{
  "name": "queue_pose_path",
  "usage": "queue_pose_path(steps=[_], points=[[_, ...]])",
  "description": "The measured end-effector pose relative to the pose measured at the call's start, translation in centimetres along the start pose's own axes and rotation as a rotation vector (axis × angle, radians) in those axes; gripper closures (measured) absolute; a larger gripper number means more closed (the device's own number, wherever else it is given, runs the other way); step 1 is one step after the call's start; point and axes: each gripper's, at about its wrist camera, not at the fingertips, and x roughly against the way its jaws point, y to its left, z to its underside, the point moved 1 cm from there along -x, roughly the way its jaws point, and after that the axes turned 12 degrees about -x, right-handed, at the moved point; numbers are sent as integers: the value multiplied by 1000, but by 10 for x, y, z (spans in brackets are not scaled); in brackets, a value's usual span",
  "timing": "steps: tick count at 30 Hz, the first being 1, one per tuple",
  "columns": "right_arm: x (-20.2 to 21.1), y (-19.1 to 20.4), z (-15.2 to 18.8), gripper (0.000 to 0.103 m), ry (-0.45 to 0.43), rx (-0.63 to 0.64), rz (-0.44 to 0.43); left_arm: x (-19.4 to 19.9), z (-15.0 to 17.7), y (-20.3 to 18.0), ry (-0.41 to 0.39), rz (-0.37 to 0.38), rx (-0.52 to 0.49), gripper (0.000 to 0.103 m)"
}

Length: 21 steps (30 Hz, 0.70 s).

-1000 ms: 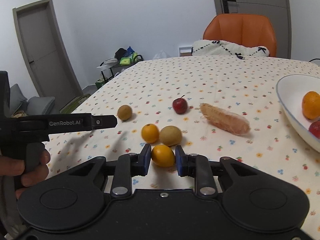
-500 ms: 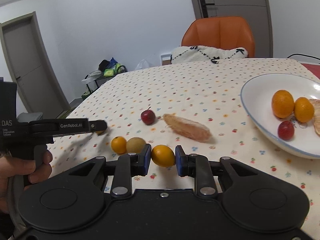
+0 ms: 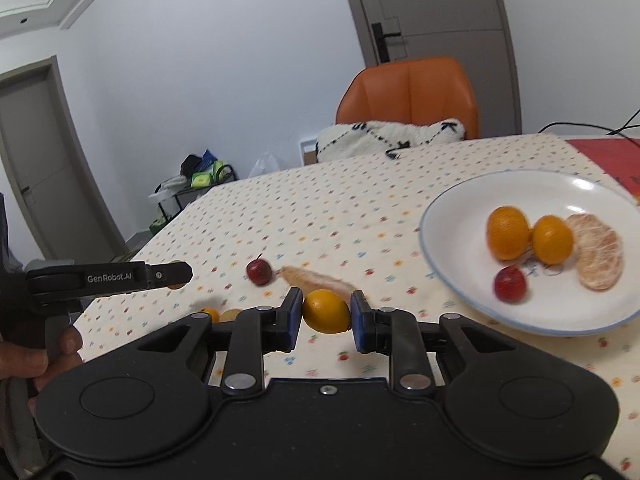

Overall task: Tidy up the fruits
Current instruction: 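Grasp the small orange with the right tool while the left tool grasps the brown kiwi, then carry the small orange and kiwi over the white plate with both tools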

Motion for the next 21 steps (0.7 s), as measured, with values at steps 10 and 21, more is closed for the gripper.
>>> queue_pose_path(steps=[10, 21], points=[[31, -30, -15, 79, -97, -42, 51, -1, -13, -51, -31, 78, -56, 81], [46, -66, -25, 79, -147, -84, 105, -15, -23, -106, -30, 158, -119, 81]])
